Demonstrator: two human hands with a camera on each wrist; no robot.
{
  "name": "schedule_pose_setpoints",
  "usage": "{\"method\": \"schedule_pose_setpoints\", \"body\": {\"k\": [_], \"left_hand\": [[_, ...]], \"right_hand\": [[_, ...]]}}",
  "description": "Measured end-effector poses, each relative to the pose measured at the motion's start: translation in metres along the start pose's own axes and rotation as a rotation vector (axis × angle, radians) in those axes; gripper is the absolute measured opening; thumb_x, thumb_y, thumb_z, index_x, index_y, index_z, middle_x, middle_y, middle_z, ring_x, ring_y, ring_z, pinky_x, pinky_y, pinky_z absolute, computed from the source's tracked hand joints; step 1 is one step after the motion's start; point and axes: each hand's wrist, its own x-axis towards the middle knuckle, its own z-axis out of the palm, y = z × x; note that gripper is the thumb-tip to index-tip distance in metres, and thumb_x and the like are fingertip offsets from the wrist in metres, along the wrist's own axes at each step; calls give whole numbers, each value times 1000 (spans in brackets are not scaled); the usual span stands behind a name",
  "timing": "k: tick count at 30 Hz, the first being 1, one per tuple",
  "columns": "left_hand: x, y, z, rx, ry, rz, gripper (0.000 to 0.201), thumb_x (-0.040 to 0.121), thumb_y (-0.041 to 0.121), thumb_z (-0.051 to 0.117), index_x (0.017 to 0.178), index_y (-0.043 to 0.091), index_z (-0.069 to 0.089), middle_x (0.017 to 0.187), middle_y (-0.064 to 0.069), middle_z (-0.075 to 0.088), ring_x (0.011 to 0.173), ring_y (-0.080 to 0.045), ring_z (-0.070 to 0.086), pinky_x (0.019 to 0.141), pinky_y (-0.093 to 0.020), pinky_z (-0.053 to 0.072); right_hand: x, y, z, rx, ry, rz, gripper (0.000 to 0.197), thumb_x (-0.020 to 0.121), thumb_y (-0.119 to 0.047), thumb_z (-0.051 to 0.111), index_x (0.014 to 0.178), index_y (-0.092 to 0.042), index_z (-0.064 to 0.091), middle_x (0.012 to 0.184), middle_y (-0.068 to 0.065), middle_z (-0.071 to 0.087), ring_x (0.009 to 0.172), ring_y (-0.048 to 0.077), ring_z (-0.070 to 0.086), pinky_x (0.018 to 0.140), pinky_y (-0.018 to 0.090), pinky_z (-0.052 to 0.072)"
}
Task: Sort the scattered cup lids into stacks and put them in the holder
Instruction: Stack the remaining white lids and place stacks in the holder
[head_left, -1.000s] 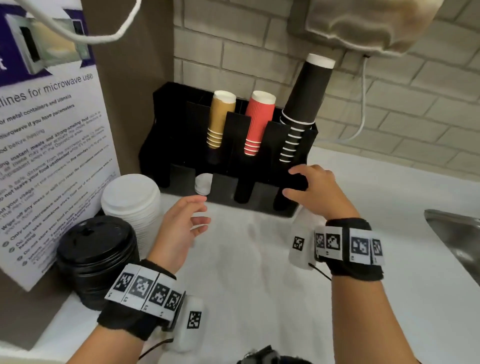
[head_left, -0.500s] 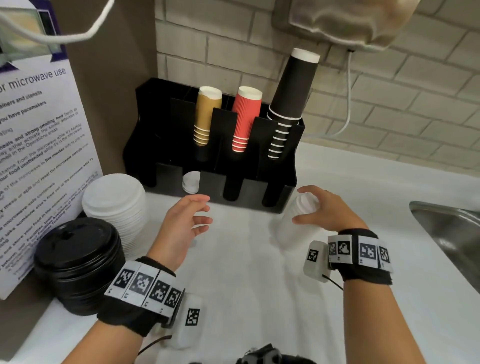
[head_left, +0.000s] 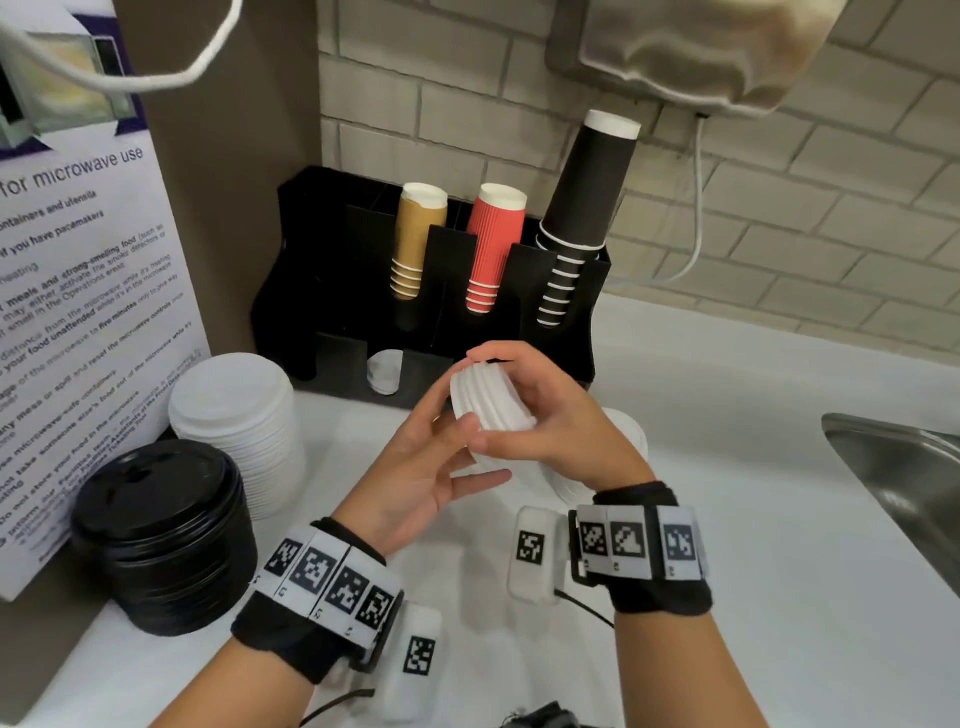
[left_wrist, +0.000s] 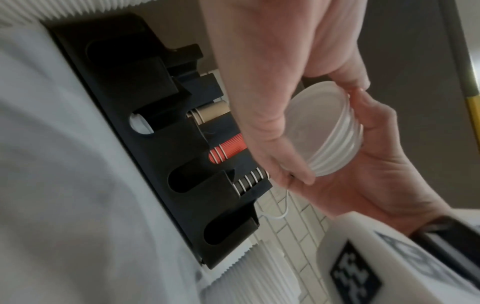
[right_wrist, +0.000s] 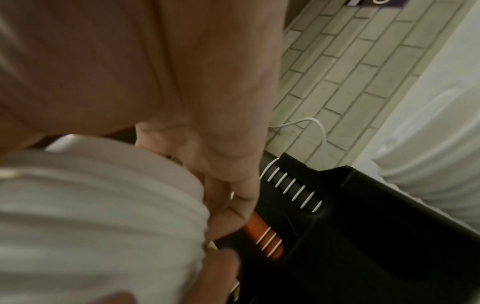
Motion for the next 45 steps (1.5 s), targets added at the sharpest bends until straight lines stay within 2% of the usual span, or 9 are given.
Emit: {"method": "schedule_pose_setpoints", "body": {"k": [4,9,15,20,28,31,35,39,45], "left_hand": [[-4,2,-9,37,68,36,70,71,42,82,134,34,52,130,-11,60,117,-30,61,82,-38,56],[-9,6,-14,108,58,18,60,72,33,76,129,34,55,127,-12,60,113,-31,63,79,-40,57],[-9,5,-8,153,81,43,56,68,34,79,120,37,61,123,-5,61,108,-27,66,74,-39,57],[-9,3,-3,174,80,63,56,66,34,80,119,39,61,120,-2,63,106,-25,67,72,-37,58],[-10,5,1,215,90,43,59,61,34,80,116,38,61,119,-9,62,102,-25,68,69,-36,57],[-10,5,1,208,97,34,57,60,33,81,114,39,63,119,-10,62,101,-26,68,69,-36,57],[-10,5,-1,196,117,36,58,68,24,81,120,35,60,122,-10,62,103,-27,68,71,-37,58],[-10,4,-3,155,161,56,64,68,28,81,127,31,57,124,-9,61,109,-26,66,74,-39,58],[-9,7,-5,145,225,66,71,63,36,77,130,31,53,125,-6,61,112,-23,64,78,-42,58]], "right_hand": [[-4,6,3,-3,-32,36,67,73,-19,82,131,-30,51,127,-7,57,122,14,53,98,39,51],[-13,9,-2,35,-80,77,73,73,-16,83,134,-37,48,129,-8,56,122,16,55,91,42,55],[-17,8,4,60,-24,53,66,69,-16,87,124,-34,54,122,-9,58,117,18,57,81,43,59],[-21,8,3,62,-2,44,66,68,-15,87,122,-34,55,121,-9,58,114,17,58,79,39,60],[-23,12,-3,91,-40,80,74,69,-18,85,133,-36,52,127,-6,61,122,15,56,90,43,56],[-25,13,-3,117,-15,86,72,69,-20,85,132,-33,53,127,-5,63,123,15,56,91,44,55],[-25,12,0,109,33,66,70,66,-22,86,130,-28,56,130,-3,58,121,14,57,89,44,57],[-22,11,5,95,89,37,70,66,-20,86,129,-23,57,125,-5,62,118,14,58,86,40,58],[-8,13,14,9,78,20,67,65,-19,89,125,-23,57,121,-11,61,116,11,59,82,39,59]]}}
